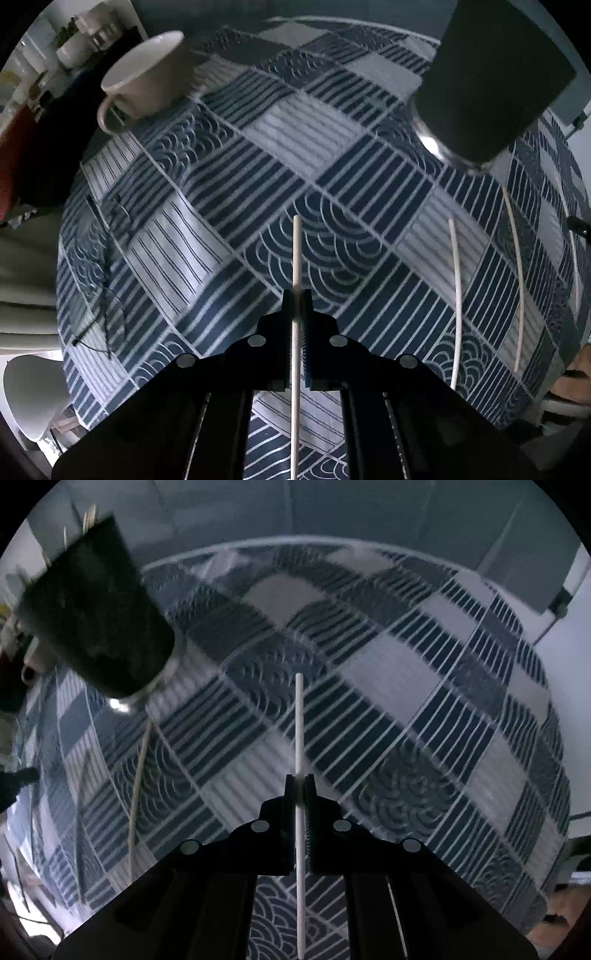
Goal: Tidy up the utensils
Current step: 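Close the right tool on a chopstick while the left tool grasps another, then lift both held chopsticks and lower them into the black holder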
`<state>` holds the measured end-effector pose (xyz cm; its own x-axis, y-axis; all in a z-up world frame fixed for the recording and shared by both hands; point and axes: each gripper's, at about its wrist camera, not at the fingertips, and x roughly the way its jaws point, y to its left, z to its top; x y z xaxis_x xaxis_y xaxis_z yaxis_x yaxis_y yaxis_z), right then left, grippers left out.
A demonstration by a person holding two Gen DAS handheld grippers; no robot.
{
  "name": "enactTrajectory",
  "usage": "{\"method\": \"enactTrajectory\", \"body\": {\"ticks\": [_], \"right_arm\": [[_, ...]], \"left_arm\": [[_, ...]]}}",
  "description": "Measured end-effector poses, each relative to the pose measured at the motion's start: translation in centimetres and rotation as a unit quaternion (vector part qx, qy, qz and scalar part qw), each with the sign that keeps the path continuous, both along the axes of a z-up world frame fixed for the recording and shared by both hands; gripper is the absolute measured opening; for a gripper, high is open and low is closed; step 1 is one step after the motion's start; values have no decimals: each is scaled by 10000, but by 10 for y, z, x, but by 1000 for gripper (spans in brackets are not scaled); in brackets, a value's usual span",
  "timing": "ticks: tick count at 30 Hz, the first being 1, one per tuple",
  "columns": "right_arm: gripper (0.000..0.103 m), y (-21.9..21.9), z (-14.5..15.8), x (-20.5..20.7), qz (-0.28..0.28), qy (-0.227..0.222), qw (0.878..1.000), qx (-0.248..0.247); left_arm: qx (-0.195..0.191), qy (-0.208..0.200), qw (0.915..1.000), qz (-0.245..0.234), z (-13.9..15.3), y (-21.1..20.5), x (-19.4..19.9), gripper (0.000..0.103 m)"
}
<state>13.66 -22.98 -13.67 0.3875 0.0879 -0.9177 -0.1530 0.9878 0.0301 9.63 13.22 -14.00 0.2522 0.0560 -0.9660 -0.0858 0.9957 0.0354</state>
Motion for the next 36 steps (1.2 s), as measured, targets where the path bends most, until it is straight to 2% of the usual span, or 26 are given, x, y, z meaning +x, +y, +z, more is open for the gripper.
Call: {"method": "enactTrajectory", "body": {"ticks": [3,7,16,24,32,36], "right_arm": [[4,-2,21,8,5,-243,9997,70],[4,-5,51,19,-31,-608,9979,219],[4,5,109,33,123,-1251,9911,447],[4,17,157,54,328,-1805,9815,556],[4,38,189,74,512,-2082,9729,869],[5,57,199,81,708,-2231,9652,1169]], "left_arm": [[0,-95,9999,101,15,1,3,5],[-219,-405,9987,210,42,1,13,5],[-99,-1106,9935,-241,105,-33,47,5],[-158,-1636,9856,-398,161,-57,78,5],[-413,-2187,9741,-387,206,-73,103,5],[-692,-2450,9663,-387,222,-84,115,5]]}}
